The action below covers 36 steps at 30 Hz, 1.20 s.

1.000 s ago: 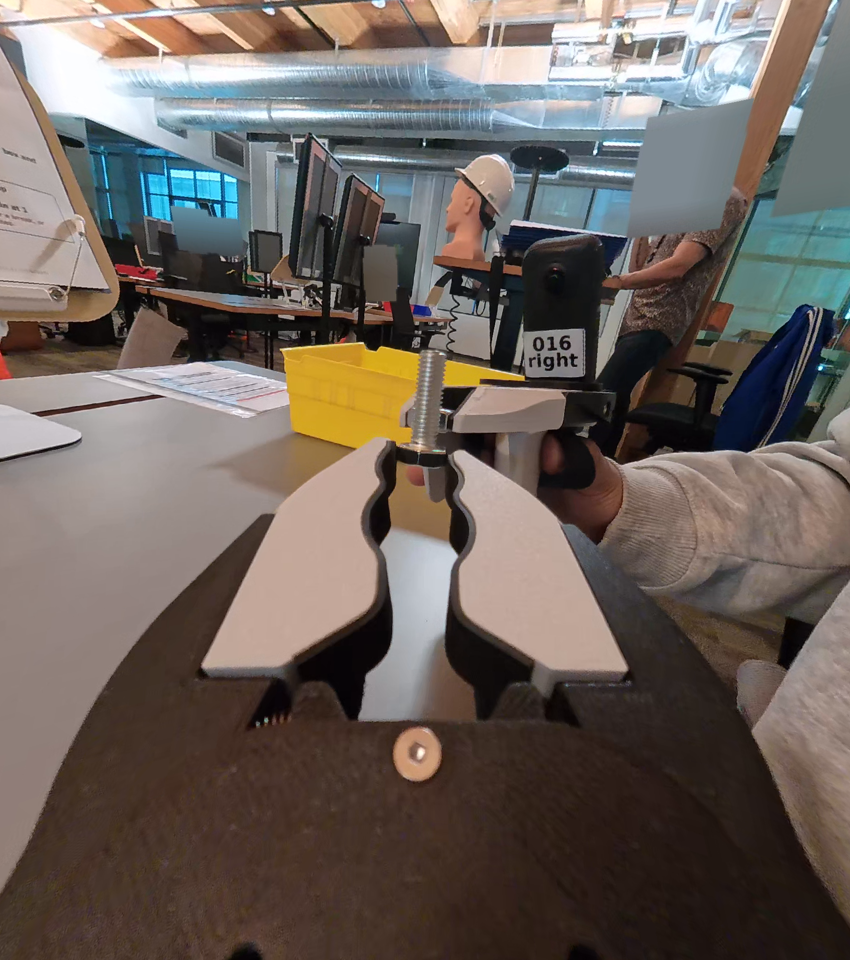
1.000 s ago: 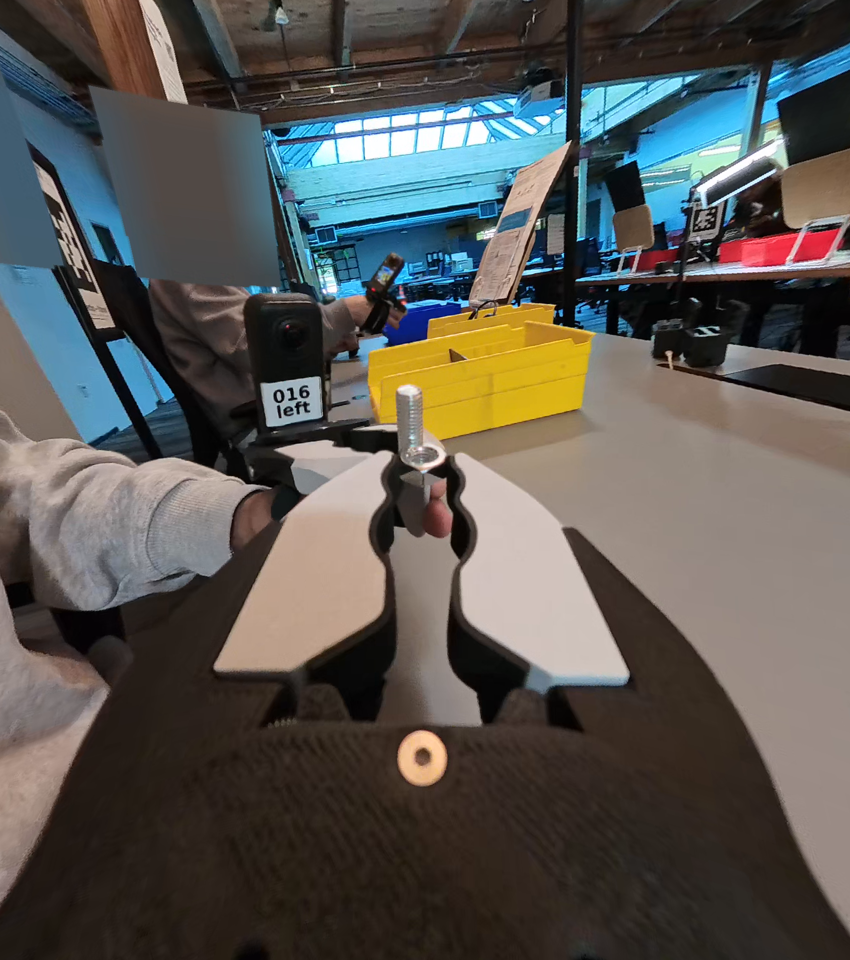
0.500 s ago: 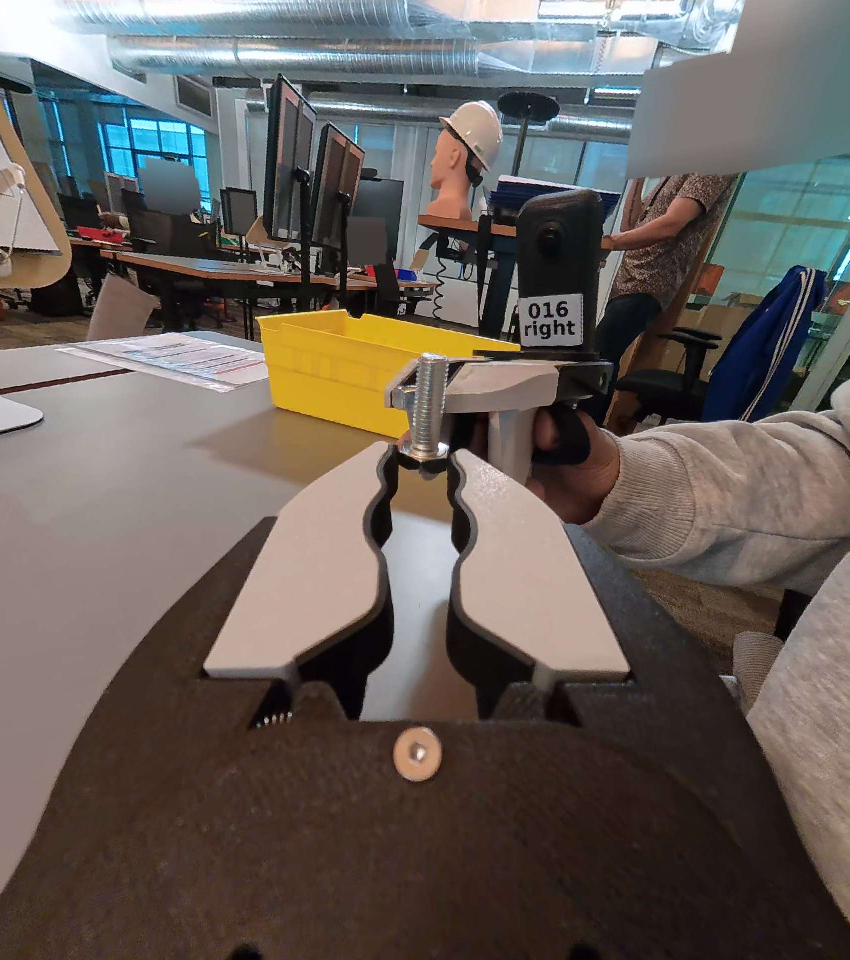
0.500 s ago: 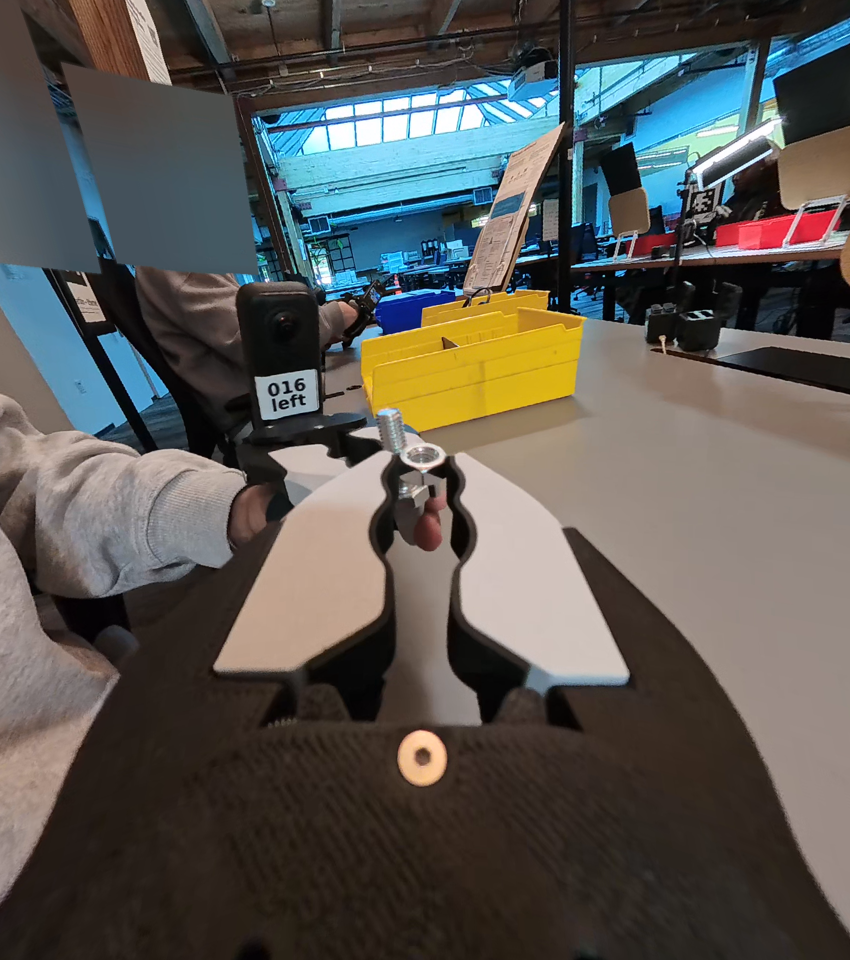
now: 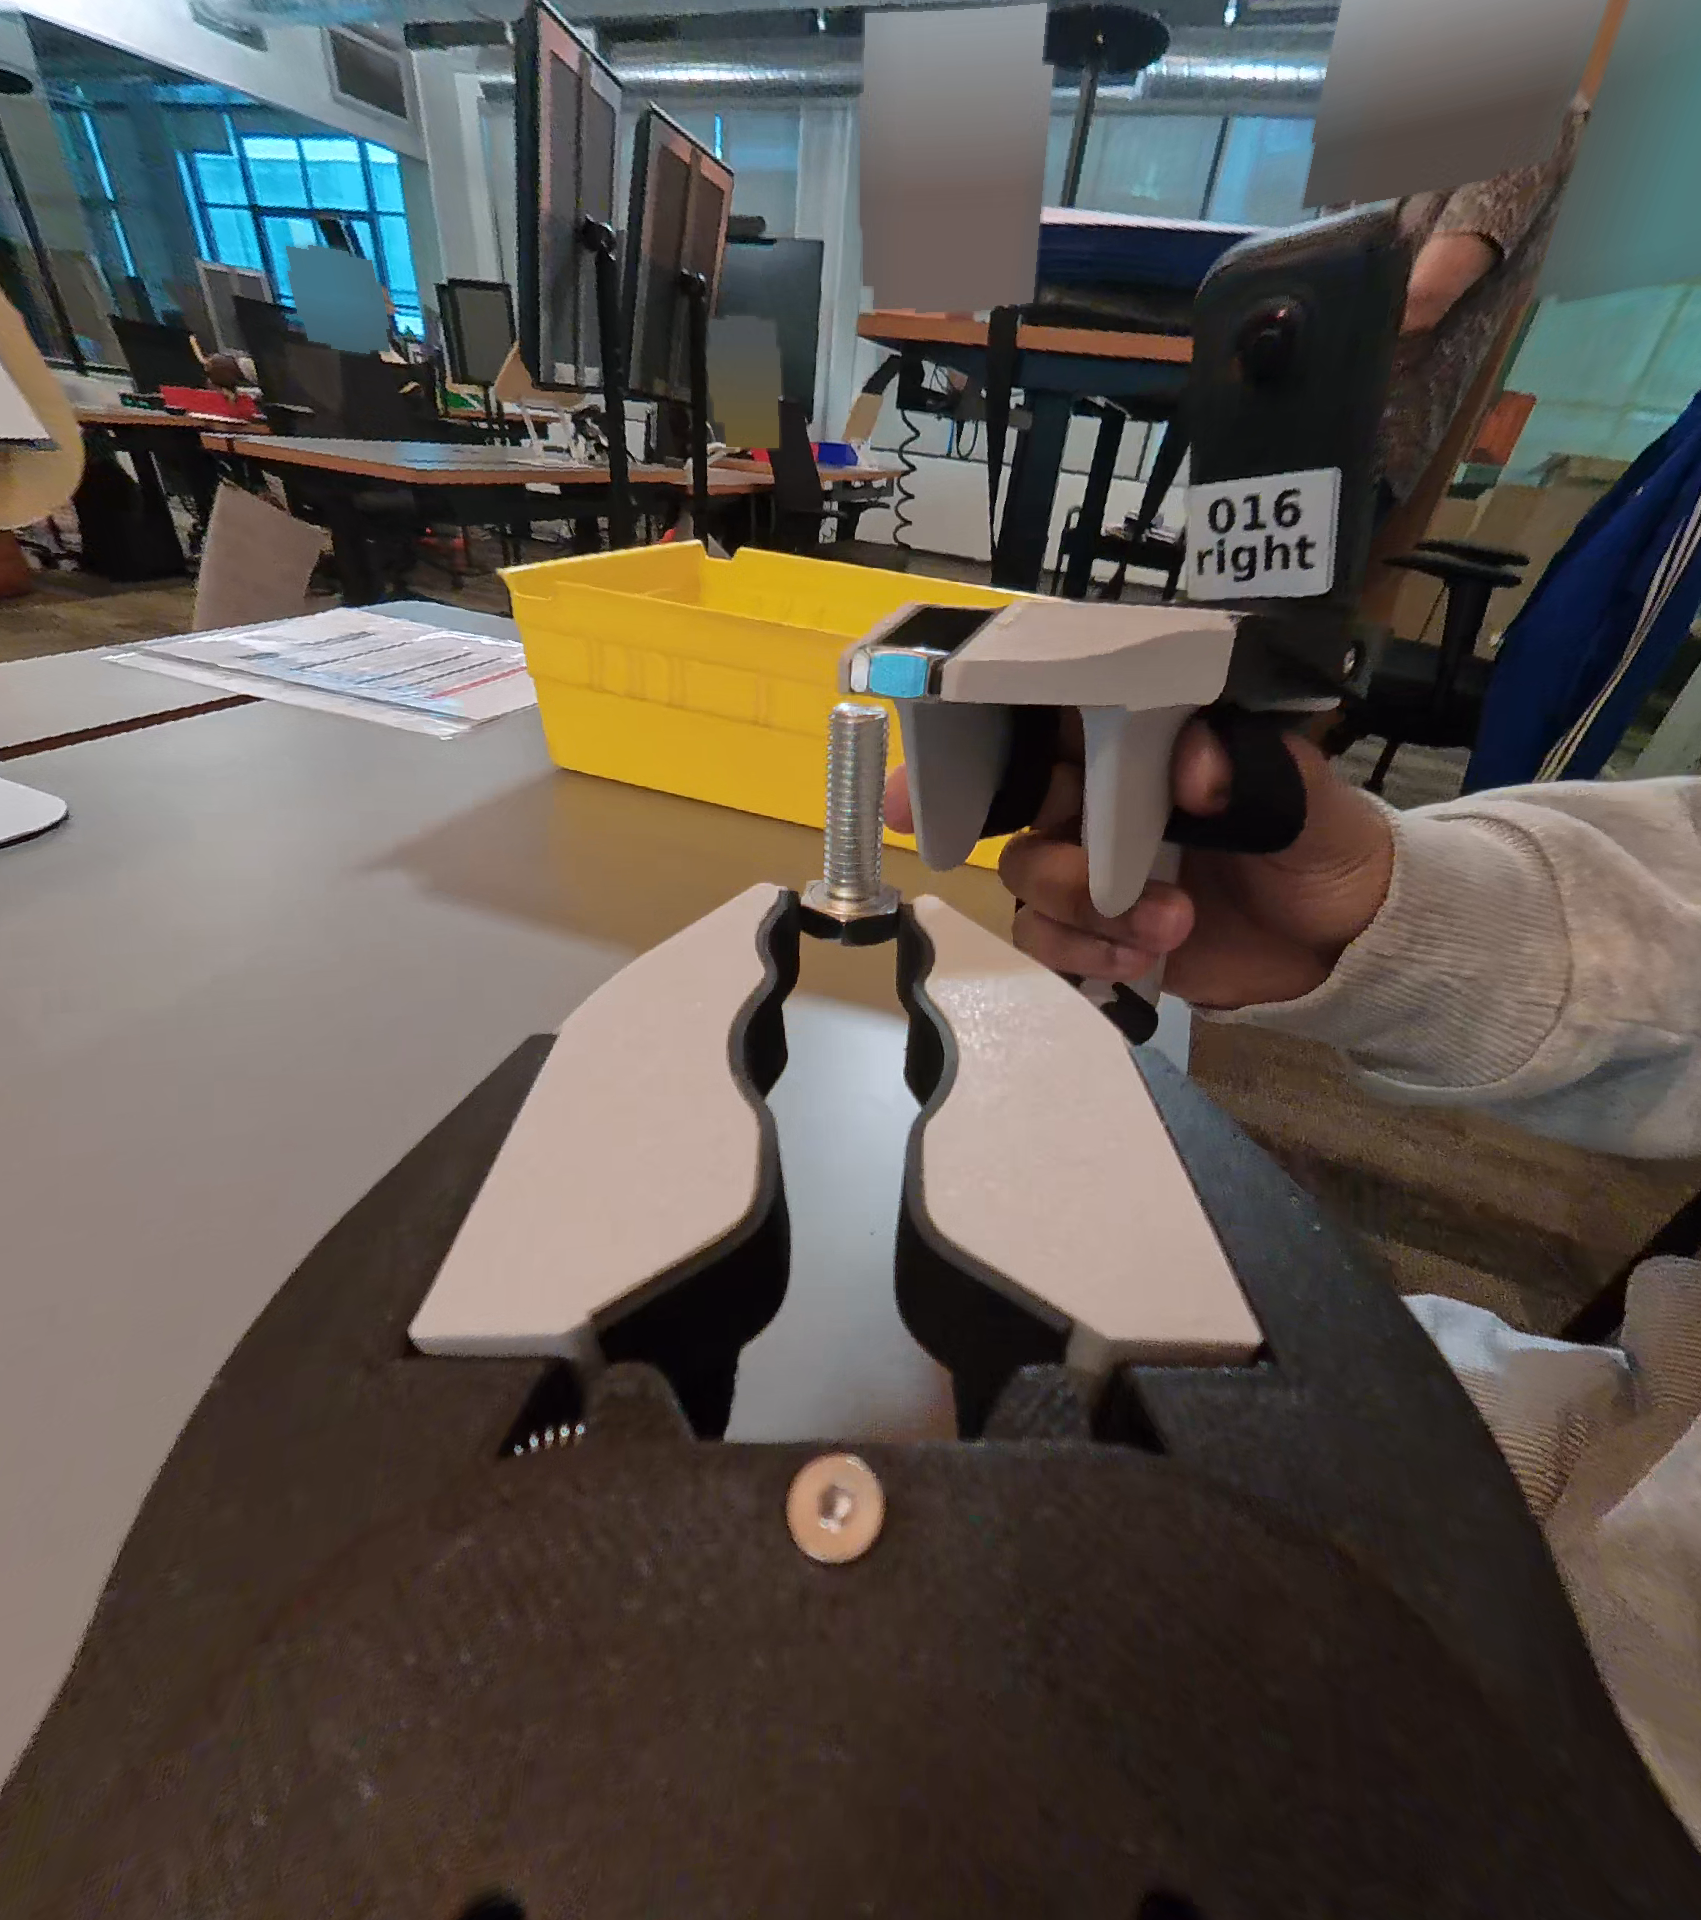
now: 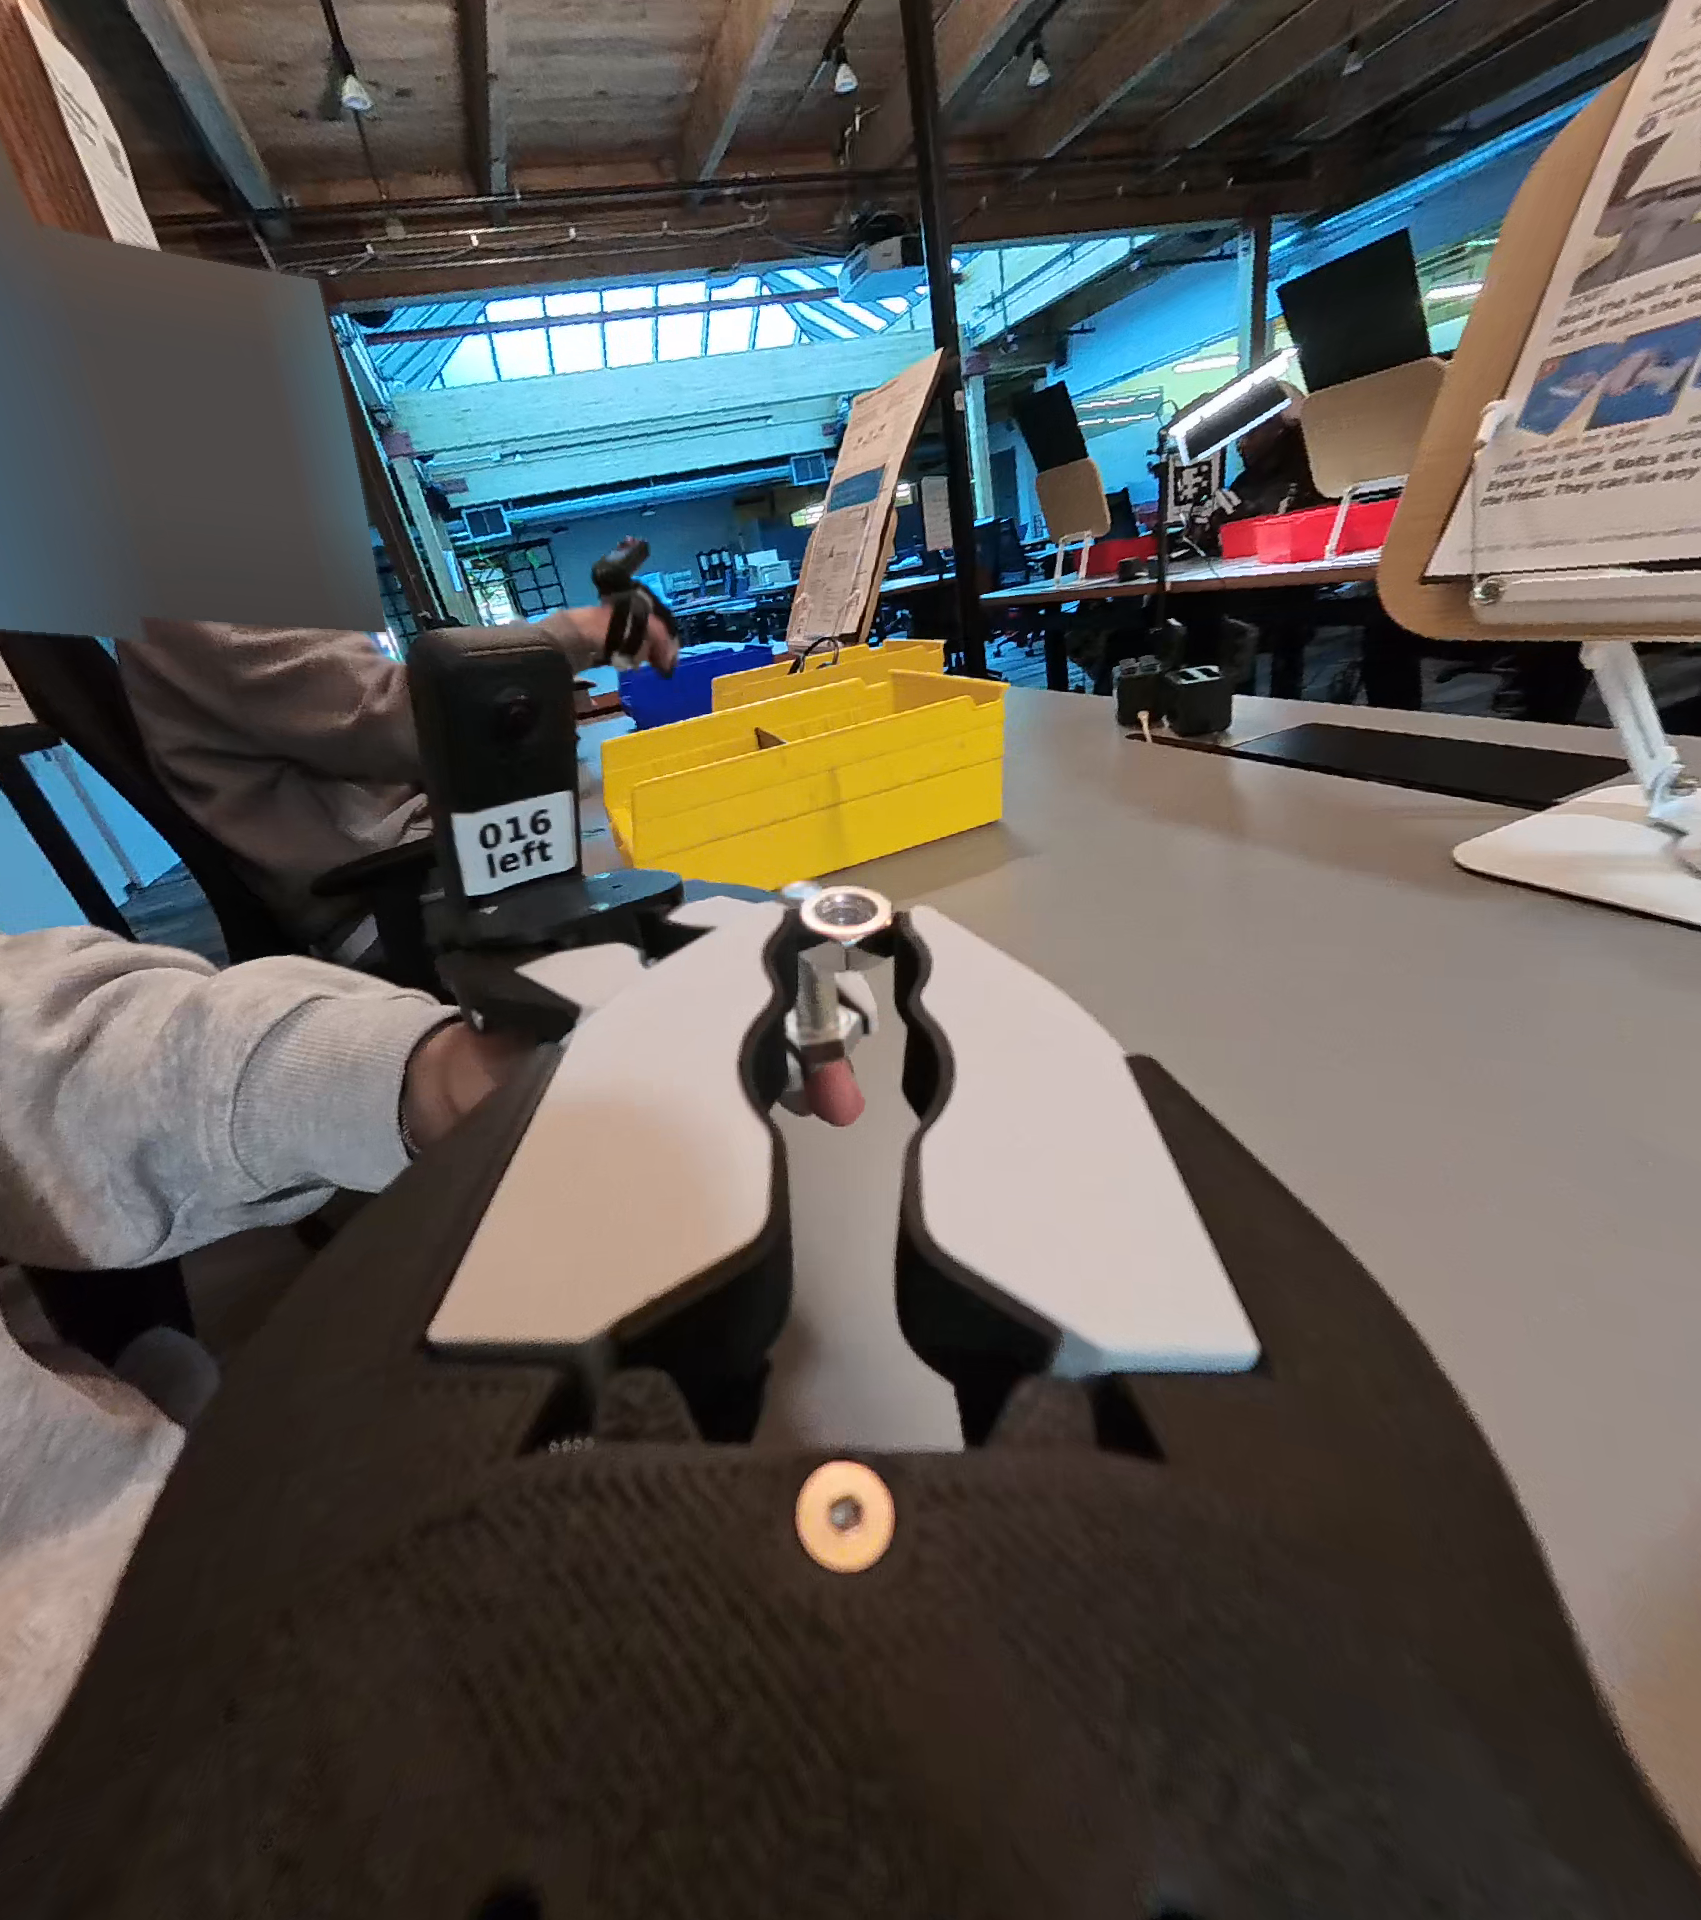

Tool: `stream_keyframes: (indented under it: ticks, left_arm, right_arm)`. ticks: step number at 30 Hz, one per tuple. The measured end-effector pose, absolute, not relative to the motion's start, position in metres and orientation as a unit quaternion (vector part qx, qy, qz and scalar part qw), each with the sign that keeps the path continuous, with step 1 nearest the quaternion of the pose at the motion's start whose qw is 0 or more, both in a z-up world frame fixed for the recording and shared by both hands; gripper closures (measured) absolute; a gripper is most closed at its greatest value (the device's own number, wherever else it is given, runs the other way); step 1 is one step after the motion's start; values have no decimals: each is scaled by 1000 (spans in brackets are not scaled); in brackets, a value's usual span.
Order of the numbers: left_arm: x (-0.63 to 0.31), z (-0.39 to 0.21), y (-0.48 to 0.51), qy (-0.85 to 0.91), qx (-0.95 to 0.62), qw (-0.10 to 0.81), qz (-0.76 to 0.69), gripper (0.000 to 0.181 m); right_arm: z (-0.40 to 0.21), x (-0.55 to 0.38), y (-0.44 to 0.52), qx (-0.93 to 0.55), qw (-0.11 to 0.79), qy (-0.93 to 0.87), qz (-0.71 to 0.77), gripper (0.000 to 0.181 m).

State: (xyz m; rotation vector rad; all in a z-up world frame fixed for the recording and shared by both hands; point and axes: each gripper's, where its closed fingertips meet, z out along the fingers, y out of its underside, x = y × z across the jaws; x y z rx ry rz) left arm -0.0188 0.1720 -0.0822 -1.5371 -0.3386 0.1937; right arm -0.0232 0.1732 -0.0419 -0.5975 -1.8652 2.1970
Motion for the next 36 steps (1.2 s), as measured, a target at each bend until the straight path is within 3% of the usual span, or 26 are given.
stream_keyframes:
  ticks: [8,36]
  left_arm:
    - [-14,-88,193,-125,-714,684,82,162]
    - [-10,-86,199,-119,-707,693,73,162]
  right_arm:
    - [-45,-15,179,-194,167,-661,706,164]
    - [-45,-16,186,-218,174,-656,701,164]
